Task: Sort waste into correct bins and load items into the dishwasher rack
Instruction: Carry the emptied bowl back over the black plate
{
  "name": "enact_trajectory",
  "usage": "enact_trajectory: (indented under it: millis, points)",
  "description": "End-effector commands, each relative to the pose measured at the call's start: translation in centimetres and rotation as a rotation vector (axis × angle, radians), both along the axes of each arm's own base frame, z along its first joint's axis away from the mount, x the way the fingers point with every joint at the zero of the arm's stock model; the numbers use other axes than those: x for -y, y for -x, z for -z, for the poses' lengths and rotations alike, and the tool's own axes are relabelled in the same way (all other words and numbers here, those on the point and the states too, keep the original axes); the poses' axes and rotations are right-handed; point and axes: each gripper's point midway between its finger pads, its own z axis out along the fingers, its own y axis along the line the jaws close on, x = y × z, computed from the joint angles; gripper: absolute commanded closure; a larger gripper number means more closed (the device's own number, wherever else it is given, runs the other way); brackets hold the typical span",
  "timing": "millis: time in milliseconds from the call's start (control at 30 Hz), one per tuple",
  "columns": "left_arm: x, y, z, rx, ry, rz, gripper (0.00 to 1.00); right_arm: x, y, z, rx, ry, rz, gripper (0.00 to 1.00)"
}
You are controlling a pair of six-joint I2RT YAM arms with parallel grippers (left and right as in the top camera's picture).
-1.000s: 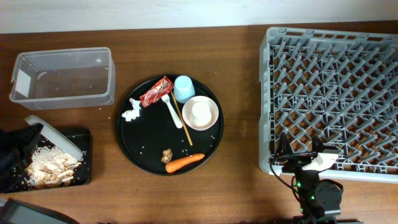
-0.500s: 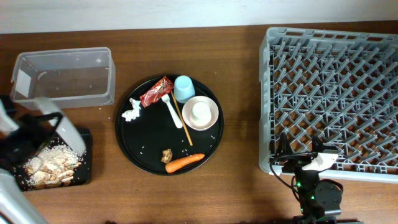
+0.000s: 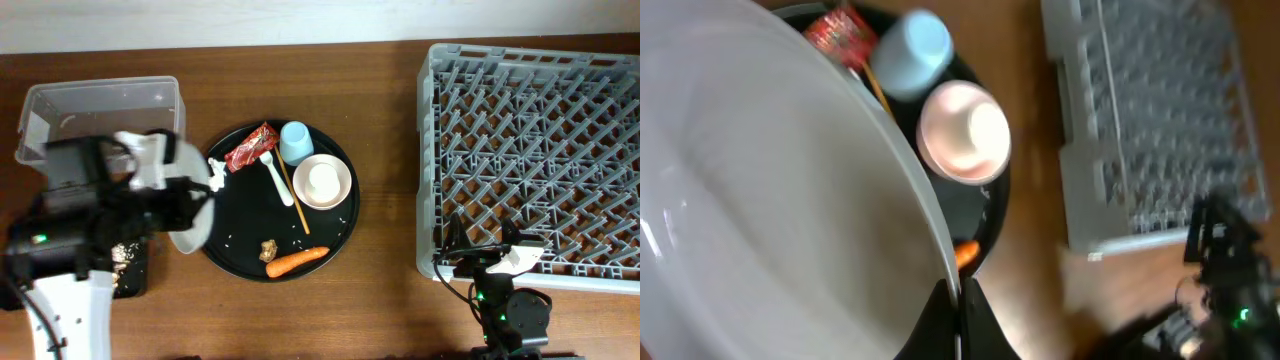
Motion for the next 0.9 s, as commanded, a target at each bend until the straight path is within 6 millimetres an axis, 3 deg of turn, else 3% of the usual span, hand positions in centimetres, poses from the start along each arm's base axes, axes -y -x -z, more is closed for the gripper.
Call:
enact_trajectory:
  millis: [0, 133, 300, 500, 600, 867]
  points:
    - [0.8, 0.2, 0.5, -0.011, -0.151, -0.026, 0.99, 0.1, 0.0, 0.3, -0.006, 0.01, 0.001, 0.01]
    - [1.7, -0.3, 1.9, -0.032, -0.275, -0.031, 1.0, 0.1, 0.0, 0.3, -0.006, 0.01, 0.001, 0.01]
    - [4.6, -1.5, 3.7, -0.064, -0.277, 0.045, 0.99, 0.1, 0.0, 0.3, -0.006, 0.01, 0.001, 0.01]
    - [7.7, -3.5, 8.3, -0.162, -0.314, 0.131, 1.0, 0.1, 0.0, 0.3, -0.006, 0.01, 0.001, 0.01]
    - [7.9, -5.0, 11.1, -0.2, -0.373, 0.125, 1.0, 0.1, 0.0, 0.3, -0.006, 0.01, 0.002, 0.01]
    - [7.2, -7.4, 15.6, -0.26, -0.468, 0.088, 1.0, 0.1, 0.0, 0.3, -0.006, 0.01, 0.002, 0.01]
